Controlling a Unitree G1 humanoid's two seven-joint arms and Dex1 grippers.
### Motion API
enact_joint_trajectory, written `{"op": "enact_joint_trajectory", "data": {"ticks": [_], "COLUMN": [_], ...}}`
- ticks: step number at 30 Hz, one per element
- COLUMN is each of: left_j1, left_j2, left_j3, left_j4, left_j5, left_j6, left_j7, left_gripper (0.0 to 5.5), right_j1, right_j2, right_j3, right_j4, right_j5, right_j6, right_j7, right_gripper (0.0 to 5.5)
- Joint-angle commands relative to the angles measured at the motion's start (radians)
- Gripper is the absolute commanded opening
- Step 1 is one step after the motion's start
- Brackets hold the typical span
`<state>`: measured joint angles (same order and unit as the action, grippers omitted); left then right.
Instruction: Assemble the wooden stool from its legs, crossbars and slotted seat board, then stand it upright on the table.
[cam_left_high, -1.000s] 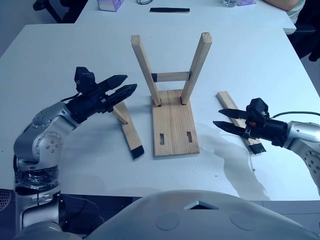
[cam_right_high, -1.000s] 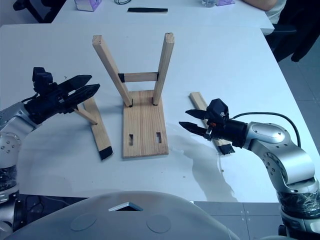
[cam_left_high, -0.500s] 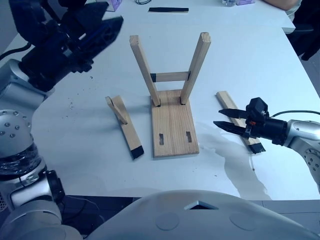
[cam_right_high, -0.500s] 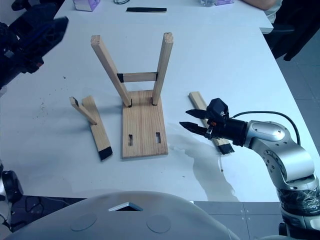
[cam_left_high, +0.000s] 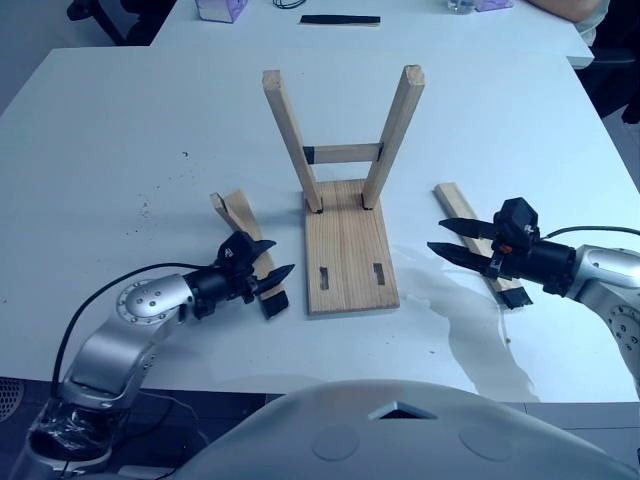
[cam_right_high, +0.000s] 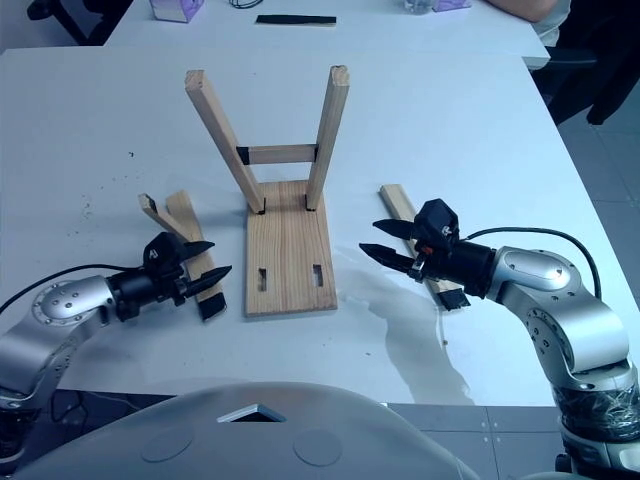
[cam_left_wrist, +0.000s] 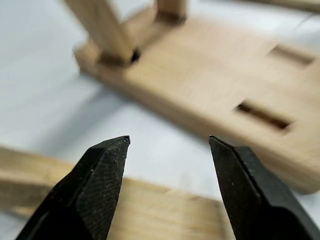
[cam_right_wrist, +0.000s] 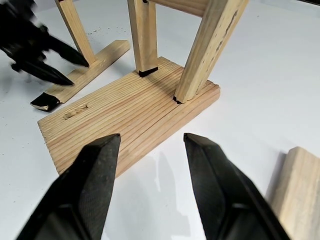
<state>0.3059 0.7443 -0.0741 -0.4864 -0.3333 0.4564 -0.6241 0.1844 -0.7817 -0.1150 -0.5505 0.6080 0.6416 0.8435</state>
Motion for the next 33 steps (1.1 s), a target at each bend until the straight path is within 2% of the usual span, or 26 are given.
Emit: {"op": "enact_joint_trajectory", "data": {"ticks": [1, 5, 9, 14, 19, 22, 25, 26, 29, 33], "left_j1": [0.036, 0.098, 0.045, -0.031, -0.075, -0.093, -0.029, -0.002, 0.049, 0.012], "left_j2": [0.055, 0.148, 0.216, 0.254, 0.272, 0.258, 0.241, 0.229, 0.179, -0.024], "left_j3": [-0.02, 0.01, 0.04, 0.087, 0.145, 0.228, 0.321, 0.345, 0.391, 0.43], "left_j4": [0.025, 0.038, 0.122, 0.211, 0.202, 0.125, 0.003, -0.039, -0.155, -0.265], "left_j5": [0.073, 0.098, 0.114, 0.12, 0.081, -0.044, -0.156, -0.184, -0.224, -0.274], "left_j6": [-0.047, -0.099, -0.163, -0.21, -0.203, -0.073, 0.071, 0.133, 0.297, 0.593], "left_j7": [-0.053, -0.153, -0.246, -0.3, -0.353, -0.362, -0.336, -0.306, -0.176, 0.153], "left_gripper": [2.95, 2.95, 2.95, 2.95, 2.95, 2.95, 2.95, 3.12, 3.17, 3.17], "right_j1": [0.025, 0.022, 0.076, 0.096, 0.093, 0.113, 0.16, 0.181, 0.236, 0.274], "right_j2": [0.002, 0.013, 0.035, 0.041, 0.041, 0.043, 0.047, 0.052, 0.067, 0.09], "right_j3": [-0.005, 0.009, -0.009, -0.012, -0.011, -0.02, -0.047, -0.058, -0.087, -0.095], "right_j4": [-0.018, -0.017, -0.054, -0.067, -0.067, -0.077, -0.102, -0.113, -0.145, -0.164], "right_j5": [-0.008, -0.011, -0.013, -0.014, -0.017, -0.02, -0.017, -0.016, -0.015, -0.022], "right_j6": [-0.008, -0.012, -0.014, -0.019, -0.02, -0.023, -0.026, -0.028, -0.031, -0.037], "right_j7": [-0.01, -0.022, -0.062, -0.08, -0.087, -0.094, -0.104, -0.11, -0.127, -0.146], "right_gripper": [2.33, 2.33, 2.33, 2.33, 2.33, 2.33, 2.33, 2.33, 2.33, 2.33]}}
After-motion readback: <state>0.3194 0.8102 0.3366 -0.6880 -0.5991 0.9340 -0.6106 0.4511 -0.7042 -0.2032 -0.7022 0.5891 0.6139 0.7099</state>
